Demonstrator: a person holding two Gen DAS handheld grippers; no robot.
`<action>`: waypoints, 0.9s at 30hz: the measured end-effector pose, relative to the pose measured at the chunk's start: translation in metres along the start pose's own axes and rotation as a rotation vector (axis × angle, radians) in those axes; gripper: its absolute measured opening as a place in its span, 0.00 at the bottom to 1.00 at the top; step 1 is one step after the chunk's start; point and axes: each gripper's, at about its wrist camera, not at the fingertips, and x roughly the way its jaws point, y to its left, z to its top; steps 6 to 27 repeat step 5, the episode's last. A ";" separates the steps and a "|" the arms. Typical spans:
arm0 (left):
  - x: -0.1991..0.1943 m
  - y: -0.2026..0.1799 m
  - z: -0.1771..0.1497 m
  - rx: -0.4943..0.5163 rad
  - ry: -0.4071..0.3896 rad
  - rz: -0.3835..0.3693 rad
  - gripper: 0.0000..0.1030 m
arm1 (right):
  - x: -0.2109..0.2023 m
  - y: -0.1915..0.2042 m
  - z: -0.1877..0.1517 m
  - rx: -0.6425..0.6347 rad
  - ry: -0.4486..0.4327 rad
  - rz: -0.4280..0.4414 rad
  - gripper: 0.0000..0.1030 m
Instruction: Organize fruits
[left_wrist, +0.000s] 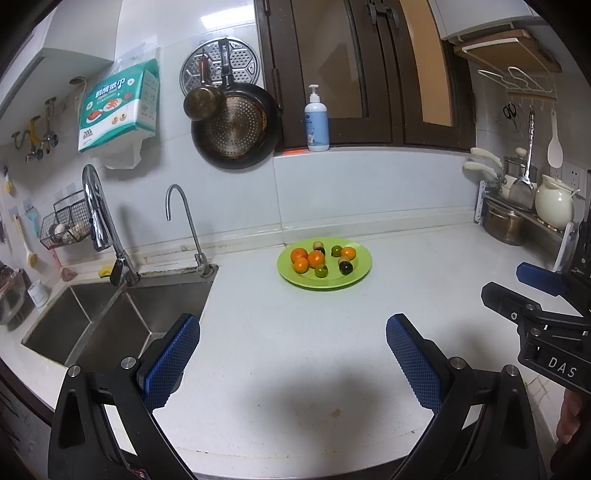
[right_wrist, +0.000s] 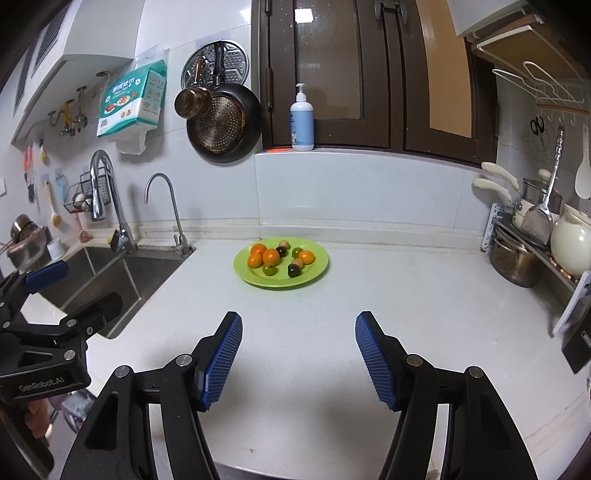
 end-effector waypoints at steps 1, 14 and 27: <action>0.000 0.000 0.000 -0.001 0.001 0.000 1.00 | 0.000 0.001 0.000 -0.001 -0.001 -0.001 0.63; 0.000 0.000 -0.001 -0.004 0.005 0.003 1.00 | 0.001 0.000 -0.001 -0.004 -0.001 0.003 0.63; 0.000 0.000 -0.001 -0.004 0.005 0.003 1.00 | 0.001 0.000 -0.001 -0.004 -0.001 0.003 0.63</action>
